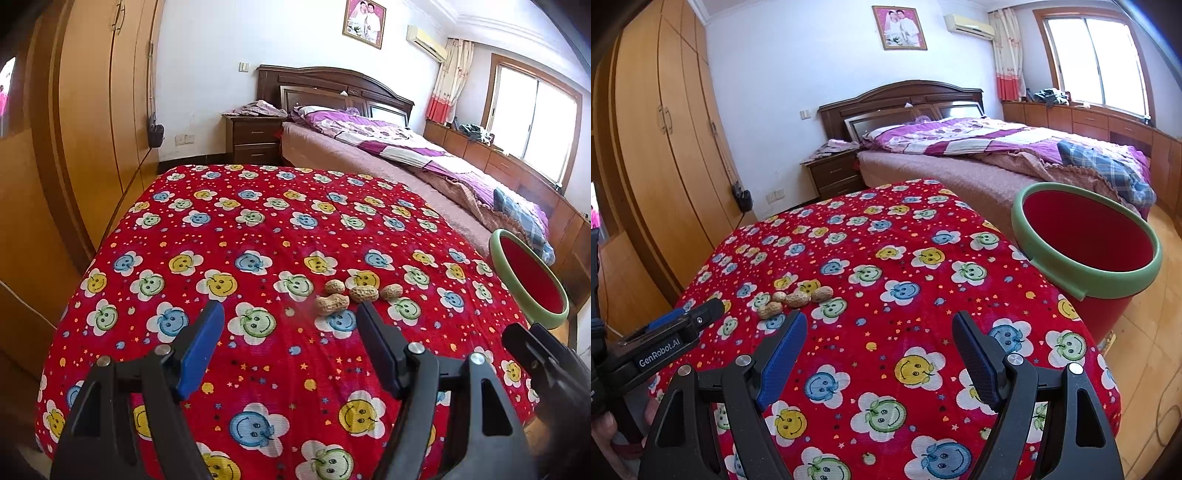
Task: Collect trash
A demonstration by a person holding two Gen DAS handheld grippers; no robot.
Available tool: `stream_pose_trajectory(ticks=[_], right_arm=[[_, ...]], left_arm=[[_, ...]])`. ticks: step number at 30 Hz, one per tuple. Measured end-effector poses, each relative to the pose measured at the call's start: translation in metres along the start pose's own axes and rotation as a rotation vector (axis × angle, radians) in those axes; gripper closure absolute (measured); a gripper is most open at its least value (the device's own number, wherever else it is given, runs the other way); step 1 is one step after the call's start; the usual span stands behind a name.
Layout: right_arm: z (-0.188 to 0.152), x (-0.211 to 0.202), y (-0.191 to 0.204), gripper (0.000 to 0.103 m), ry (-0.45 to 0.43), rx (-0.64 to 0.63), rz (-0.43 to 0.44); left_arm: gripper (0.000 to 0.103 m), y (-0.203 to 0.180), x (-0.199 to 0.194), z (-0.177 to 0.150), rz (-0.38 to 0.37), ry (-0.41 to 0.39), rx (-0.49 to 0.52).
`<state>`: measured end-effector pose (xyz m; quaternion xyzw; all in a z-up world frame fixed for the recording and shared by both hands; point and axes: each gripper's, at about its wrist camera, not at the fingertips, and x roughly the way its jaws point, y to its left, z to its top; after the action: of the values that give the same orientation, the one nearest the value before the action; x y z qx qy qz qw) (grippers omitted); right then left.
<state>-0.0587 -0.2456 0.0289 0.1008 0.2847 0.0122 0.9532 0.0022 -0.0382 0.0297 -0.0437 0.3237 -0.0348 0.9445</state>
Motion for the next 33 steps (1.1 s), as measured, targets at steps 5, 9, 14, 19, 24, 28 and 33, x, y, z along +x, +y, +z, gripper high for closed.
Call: stream_pose_trajectory(ticks=[5, 9, 14, 19, 24, 28, 33], right_arm=[[-0.0001, -0.0003, -0.0014, 0.022, -0.001, 0.002, 0.002], [-0.0002, -0.0002, -0.0016, 0.022, -0.001, 0.002, 0.002], [-0.0001, -0.0003, -0.0014, 0.022, -0.001, 0.003, 0.002], [0.0003, -0.0007, -0.0018, 0.022, 0.0, 0.003, 0.002], [0.0003, -0.0005, -0.002, 0.022, 0.0, 0.004, 0.002], [0.0005, -0.0007, -0.0021, 0.022, 0.0, 0.004, 0.002], [0.0005, -0.0008, -0.0023, 0.022, 0.0, 0.004, 0.002]], left_arm=[[0.03, -0.0036, -0.001, 0.0, 0.003, -0.005, 0.014], [0.03, -0.0041, -0.0009, -0.0005, 0.001, -0.006, 0.016], [0.03, -0.0038, -0.0005, -0.0001, -0.001, -0.006, 0.017], [0.03, -0.004, -0.0006, -0.0001, -0.001, -0.007, 0.017], [0.03, -0.0039, -0.0005, -0.0002, -0.001, -0.006, 0.017], [0.03, -0.0039, -0.0005, -0.0003, 0.0, -0.006, 0.017], [0.03, -0.004, -0.001, -0.0002, -0.002, -0.007, 0.016]])
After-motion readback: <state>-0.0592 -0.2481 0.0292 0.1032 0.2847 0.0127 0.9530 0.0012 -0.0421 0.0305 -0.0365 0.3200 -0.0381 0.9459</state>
